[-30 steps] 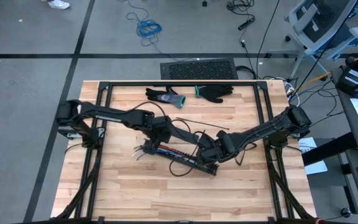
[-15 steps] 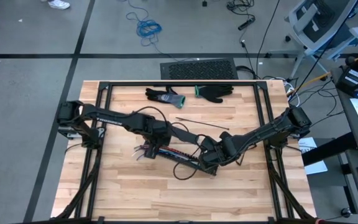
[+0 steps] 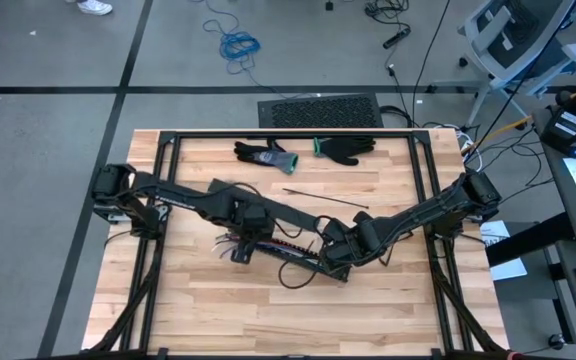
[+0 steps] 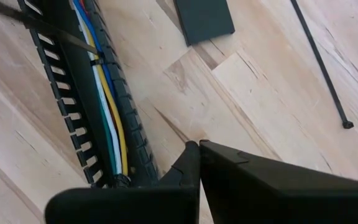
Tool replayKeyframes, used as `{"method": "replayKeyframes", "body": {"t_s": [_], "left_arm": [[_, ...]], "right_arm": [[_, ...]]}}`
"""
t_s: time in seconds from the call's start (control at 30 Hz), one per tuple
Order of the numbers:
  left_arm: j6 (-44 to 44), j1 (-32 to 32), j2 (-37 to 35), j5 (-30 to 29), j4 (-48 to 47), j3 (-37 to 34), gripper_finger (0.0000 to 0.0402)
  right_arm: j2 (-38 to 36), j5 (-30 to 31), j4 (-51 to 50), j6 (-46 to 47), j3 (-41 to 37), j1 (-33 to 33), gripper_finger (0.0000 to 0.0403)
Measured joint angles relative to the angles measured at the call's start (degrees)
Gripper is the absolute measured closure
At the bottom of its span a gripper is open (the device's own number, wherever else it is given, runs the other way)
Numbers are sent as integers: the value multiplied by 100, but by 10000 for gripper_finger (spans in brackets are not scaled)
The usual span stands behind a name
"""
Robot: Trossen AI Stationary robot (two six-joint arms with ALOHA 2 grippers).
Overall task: Ziptie cables
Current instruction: Adjust the cable wire
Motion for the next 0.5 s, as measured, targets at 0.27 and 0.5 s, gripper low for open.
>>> {"method": "replayKeyframes", "body": {"t_s": [0.27, 0.5], "left_arm": [[-189, -17, -178, -1248, 33, -330, 402], [121, 159, -1159, -1824, -70, 148, 401]], "right_arm": [[2, 28, -66, 97, 0, -2, 403], [4, 158, -140, 109, 0, -7, 403]]}}
